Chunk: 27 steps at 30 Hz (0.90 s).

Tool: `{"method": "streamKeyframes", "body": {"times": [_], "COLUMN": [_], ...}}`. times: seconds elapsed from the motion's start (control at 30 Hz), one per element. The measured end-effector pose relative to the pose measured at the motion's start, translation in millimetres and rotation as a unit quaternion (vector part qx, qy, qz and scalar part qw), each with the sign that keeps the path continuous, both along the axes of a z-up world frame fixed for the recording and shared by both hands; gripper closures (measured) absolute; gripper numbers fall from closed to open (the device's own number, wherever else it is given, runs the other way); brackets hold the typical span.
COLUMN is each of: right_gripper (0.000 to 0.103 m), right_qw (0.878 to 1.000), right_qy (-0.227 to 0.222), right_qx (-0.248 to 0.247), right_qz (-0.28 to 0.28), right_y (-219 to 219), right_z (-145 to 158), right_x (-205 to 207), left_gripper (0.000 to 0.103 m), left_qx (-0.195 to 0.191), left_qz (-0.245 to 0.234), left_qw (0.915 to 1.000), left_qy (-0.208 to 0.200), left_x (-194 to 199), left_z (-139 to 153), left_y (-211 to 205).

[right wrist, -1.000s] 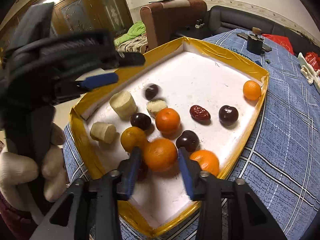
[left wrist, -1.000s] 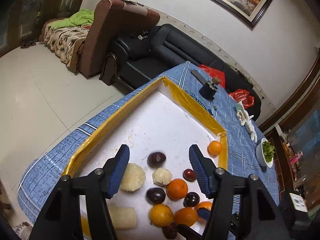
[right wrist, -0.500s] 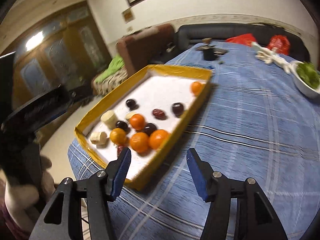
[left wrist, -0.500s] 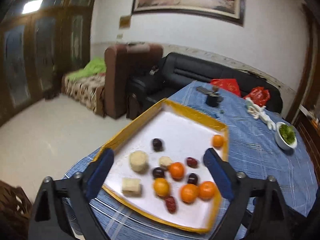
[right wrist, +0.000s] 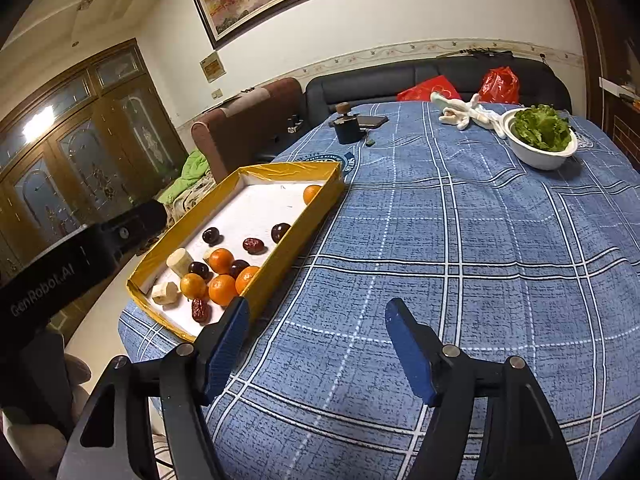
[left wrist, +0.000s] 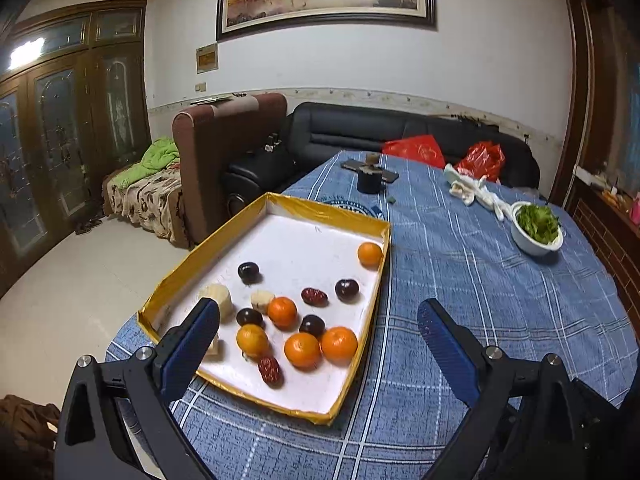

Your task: Organize fruits

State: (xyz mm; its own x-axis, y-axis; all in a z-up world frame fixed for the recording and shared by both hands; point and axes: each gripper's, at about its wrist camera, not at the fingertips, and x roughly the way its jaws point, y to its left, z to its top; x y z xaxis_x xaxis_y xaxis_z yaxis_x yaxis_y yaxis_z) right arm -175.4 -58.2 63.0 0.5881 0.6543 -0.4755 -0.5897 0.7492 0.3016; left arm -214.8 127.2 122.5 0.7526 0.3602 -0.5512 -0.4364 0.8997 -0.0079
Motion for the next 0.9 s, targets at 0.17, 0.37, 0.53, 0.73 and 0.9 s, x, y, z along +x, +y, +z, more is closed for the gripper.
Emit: {"method": "streamKeyframes", "body": {"times": [0.17,0.37,0.53,0.73,0.9], "right_gripper": [0.023,0.023,0.021,0.019,0.019], "right_qw": [1.000,1.000,0.999,0.998,0.998], "right_qy": [0.000,0.000,-0.007,-0.002,0.006], "right_qx": [-0.004,-0.026,-0.044,-0.052,-0.061], "right_qz": [0.001,-0.014,-0.024,-0.026,-0.025], "right_y": [0.7,7.8,11.1,15.1,20.0], "right_z": [-2.1,-8.9,-10.7,-14.4,-19.5], "right_x": [-2.2,-3.5,-3.7,0.7,3.7], "left_gripper": [0.004,0.004,0.004,0.004,0.004], "left_qx": [0.004,0.002,-0.008,-0.017,-0.020], "left_qz": [-0.001,-0.010,-0.017,-0.022,-0.021], "left_qw": [0.9999,0.9998,0.9994,0.9989,0.9988], "left_qy": [0.009,0.019,0.028,0.038,0.040], "left_x": [-0.7,3.5,6.7,9.5,10.6], "left_z": [-3.5,-9.8,-16.4,-23.9,-25.3], "left_y": [-5.7,-11.6,-10.2,-9.0,-5.6]}}
